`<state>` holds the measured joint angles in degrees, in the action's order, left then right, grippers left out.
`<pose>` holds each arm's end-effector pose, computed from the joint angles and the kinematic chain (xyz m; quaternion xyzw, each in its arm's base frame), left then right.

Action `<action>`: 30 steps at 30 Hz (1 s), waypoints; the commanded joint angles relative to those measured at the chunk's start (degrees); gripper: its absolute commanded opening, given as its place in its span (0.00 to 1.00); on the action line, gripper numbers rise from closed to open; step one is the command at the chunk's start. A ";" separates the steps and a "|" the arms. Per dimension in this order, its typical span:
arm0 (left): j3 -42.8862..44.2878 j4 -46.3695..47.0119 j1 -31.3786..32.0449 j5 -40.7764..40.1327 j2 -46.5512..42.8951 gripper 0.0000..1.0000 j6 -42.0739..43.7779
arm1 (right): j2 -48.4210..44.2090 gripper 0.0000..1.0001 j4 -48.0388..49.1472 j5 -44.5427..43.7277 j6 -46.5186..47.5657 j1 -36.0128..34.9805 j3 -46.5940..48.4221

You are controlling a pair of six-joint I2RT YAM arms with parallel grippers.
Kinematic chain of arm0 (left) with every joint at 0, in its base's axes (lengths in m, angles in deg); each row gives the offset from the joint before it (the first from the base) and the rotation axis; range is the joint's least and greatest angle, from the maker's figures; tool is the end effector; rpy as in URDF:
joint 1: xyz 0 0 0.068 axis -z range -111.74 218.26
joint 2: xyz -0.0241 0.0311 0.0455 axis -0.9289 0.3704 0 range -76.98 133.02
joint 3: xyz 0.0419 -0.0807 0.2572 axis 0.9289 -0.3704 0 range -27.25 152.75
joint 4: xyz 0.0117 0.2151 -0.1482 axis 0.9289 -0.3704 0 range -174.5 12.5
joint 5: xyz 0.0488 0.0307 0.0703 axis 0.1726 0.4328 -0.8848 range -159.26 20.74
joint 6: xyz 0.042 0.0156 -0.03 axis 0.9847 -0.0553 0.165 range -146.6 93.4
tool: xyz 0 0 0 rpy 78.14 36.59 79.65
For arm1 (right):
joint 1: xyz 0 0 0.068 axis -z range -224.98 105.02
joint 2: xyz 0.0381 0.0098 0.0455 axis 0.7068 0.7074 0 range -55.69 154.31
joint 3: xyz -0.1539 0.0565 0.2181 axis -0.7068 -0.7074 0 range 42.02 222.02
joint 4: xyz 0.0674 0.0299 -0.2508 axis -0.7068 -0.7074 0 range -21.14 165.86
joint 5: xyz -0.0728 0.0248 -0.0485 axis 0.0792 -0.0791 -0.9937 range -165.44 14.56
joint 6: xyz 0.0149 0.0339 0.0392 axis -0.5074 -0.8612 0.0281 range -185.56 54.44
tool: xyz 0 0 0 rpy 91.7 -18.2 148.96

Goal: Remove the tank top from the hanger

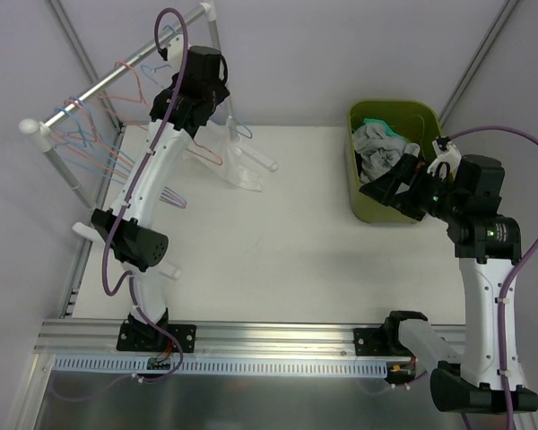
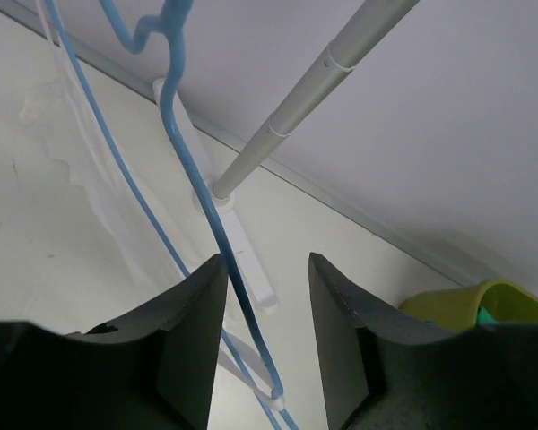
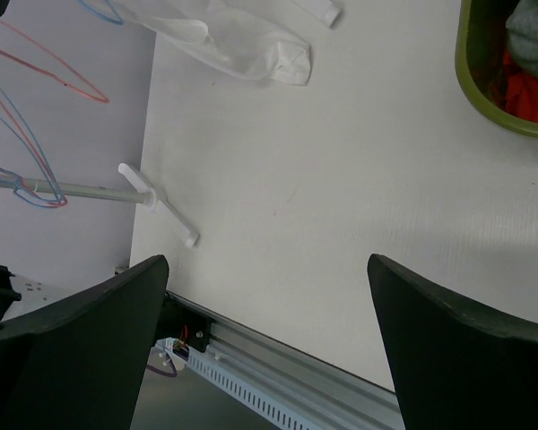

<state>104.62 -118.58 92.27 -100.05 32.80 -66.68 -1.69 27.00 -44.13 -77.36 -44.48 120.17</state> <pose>0.3843 -0.1513 0.4755 -0.2624 0.7556 -0.1139 0.5893 0.1589 0.0171 0.4384 -0.0580 0.8217 0.2772 0.4945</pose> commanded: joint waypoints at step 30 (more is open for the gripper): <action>-11.07 3.73 12.54 3.70 -21.08 0.00 -6.04 | 6.91 0.99 1.66 3.14 1.42 -3.74 6.93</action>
<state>99.55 -117.05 102.15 -102.06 18.04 -68.56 4.93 27.21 -43.02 -77.22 -47.92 124.35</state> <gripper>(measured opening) 0.022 0.991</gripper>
